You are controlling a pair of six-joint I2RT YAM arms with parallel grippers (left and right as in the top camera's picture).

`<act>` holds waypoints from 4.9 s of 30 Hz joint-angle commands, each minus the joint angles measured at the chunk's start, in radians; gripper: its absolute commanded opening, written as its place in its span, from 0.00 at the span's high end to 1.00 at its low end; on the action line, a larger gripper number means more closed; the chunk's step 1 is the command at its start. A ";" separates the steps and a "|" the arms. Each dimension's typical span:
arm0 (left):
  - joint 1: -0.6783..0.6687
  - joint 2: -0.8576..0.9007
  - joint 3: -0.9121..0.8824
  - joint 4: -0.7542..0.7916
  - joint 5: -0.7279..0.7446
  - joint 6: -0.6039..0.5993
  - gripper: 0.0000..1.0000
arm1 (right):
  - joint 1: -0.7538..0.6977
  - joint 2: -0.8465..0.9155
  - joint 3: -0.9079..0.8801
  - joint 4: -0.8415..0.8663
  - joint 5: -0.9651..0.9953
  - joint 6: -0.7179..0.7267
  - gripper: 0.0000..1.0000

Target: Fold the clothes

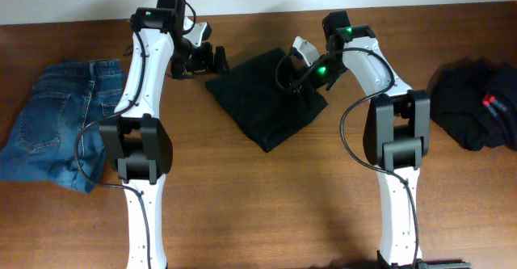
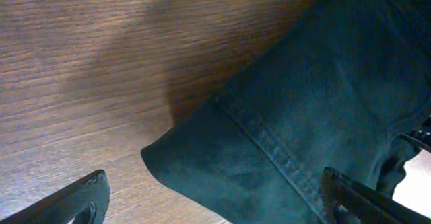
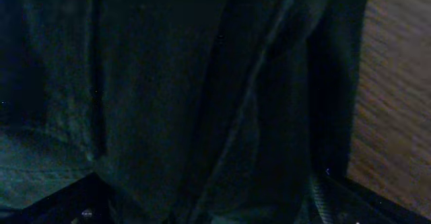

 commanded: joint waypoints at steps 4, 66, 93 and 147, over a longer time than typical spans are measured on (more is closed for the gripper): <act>-0.003 -0.003 0.004 -0.027 -0.033 0.016 0.01 | 0.043 0.093 -0.039 -0.056 -0.054 0.010 0.37; -0.101 0.287 0.003 -0.114 0.249 0.174 0.65 | 0.047 0.093 -0.039 -0.163 -0.141 0.108 0.94; 0.057 0.013 0.079 -0.257 -0.197 0.143 1.00 | -0.101 -0.014 0.608 -0.631 -0.127 0.143 0.56; 0.528 -0.237 0.078 -0.071 -0.832 0.296 0.99 | -0.195 -0.077 0.657 -0.631 -0.070 0.195 0.56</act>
